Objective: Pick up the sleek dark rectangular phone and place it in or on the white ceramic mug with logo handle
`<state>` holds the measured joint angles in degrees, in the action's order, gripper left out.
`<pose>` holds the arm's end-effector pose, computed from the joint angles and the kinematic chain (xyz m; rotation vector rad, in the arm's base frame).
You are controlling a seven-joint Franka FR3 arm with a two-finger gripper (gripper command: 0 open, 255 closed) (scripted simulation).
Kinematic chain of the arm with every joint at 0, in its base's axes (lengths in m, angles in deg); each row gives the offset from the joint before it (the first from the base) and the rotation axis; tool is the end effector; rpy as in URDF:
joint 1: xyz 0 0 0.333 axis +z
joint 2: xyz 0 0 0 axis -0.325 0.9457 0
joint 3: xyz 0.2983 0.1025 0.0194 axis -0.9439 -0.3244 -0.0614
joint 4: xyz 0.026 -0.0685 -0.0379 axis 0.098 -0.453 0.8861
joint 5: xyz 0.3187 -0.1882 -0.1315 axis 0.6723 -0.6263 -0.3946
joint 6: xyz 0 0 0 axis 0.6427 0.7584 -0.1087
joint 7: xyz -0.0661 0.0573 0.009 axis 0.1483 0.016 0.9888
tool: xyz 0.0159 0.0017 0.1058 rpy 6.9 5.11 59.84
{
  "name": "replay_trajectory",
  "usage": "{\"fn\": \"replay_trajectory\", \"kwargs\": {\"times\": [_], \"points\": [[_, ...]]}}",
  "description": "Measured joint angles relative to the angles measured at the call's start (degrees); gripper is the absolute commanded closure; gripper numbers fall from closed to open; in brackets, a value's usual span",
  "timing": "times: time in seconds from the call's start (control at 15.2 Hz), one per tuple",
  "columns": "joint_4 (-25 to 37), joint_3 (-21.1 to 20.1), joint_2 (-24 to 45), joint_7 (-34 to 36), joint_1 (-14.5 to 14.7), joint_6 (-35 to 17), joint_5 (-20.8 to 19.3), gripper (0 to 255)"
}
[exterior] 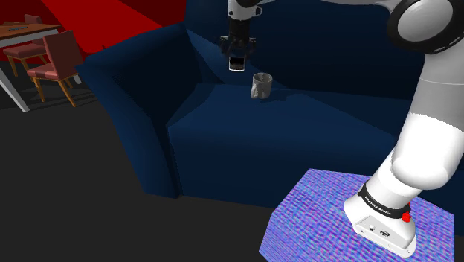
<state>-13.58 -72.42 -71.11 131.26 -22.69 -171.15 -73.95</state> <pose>0.6457 0.0446 0.5662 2.8808 -1.1937 0.1394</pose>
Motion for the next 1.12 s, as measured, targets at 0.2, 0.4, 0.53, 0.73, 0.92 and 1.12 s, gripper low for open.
{"fn": "replay_trajectory", "kwargs": {"times": [0.2, 0.4, 0.53, 0.73, 0.92, 1.12], "points": [[-0.6, 1.3, -0.8, -3.8, -2.6, -0.1, 0.7, 255], [0.0, 2.6, -0.5, -7.6, -5.0, -0.1, 1.3, 255], [-0.1, 3.5, -0.6, -10.2, -6.7, -0.1, 1.7, 255], [1.5, 4.7, 0.4, -13.8, -9.0, 0.3, 2.3, 255], [2.6, 5.7, 1.3, -16.8, -10.9, 0.3, 2.7, 255], [-0.7, 5.9, 0.5, -17.3, -11.4, -2.2, 2.9, 255]]}}
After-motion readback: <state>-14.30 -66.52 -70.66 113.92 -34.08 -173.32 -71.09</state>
